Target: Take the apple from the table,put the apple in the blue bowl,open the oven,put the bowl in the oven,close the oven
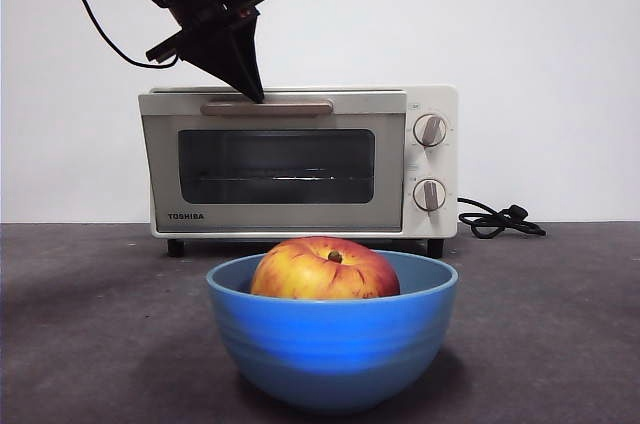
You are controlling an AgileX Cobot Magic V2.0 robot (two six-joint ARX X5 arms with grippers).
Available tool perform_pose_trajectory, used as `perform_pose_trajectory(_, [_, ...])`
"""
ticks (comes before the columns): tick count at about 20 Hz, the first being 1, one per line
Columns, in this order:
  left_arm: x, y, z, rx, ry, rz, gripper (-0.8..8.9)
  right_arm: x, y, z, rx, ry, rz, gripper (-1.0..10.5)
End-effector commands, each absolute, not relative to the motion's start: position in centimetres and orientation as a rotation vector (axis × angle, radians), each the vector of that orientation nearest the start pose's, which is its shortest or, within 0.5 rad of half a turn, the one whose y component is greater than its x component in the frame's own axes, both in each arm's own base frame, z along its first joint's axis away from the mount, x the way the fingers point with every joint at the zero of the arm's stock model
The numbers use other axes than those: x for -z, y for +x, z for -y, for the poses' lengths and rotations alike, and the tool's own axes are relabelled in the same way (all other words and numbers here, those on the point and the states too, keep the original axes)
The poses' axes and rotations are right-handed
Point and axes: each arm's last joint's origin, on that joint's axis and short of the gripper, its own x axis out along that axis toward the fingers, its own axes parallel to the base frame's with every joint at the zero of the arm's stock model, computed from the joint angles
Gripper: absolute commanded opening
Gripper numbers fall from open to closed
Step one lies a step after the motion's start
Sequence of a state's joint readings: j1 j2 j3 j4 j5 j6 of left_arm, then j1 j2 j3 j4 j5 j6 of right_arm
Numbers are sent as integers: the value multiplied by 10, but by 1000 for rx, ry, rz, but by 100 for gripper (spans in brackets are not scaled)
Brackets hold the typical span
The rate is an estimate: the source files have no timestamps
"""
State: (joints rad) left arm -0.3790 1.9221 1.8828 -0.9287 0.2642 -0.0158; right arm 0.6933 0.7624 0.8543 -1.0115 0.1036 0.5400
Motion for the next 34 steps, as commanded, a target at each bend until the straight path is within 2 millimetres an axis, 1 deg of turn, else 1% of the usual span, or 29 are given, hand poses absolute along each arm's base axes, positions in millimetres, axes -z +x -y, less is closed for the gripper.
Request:
perform_pose_trajectory(1, [-296,383,166,565,87,-1082,-6,-290,100,-79,-308,151,-968,-11])
perform_pose_trajectory(8, [-295,377,177,552,128,-1074,-6,-290,100,-80,-317,153,-966,-11])
perform_pose_trajectory(12, [-294,367,181,552,144,-1036,-6,-290,100,-80,-317,153,-966,-11])
perform_pose_trajectory(16, [-281,354,174,550,136,-1014,-6,-290,100,-80,-320,148,-963,-11])
perform_pose_trajectory(19, [-271,334,165,538,113,-977,-6,-291,101,-81,-327,153,-948,-11])
perform_pose_trajectory(22, [-269,319,157,534,91,-934,-6,-292,102,-82,-337,153,-934,-11])
perform_pose_trajectory(24, [-271,315,152,526,88,-924,-6,-293,102,-82,-344,156,-928,-11])
perform_pose_trajectory(27, [-271,311,150,526,86,-921,-6,-293,102,-82,-346,153,-925,-11])
perform_pose_trajectory(29, [-264,308,151,529,90,-939,-6,-293,102,-82,-345,153,-926,-11])
perform_pose_trajectory(34, [-236,300,149,519,75,-992,-6,-293,102,-82,-346,153,-925,-11])
